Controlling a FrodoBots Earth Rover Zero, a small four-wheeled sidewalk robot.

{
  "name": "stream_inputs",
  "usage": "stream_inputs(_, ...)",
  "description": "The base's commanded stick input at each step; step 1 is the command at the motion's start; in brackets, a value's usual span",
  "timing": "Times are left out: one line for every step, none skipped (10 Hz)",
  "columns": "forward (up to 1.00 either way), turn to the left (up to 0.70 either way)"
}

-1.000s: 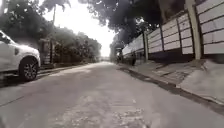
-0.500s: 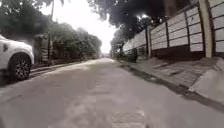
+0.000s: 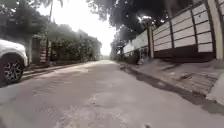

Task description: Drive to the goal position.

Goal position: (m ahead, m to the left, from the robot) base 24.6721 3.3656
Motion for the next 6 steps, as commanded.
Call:
stream_inputs(0.85,0.00)
stream_inputs(0.85,0.00)
stream_inputs(0.85,0.00)
stream_inputs(0.85,0.00)
stream_inputs(0.85,0.00)
stream_inputs(0.85,0.00)
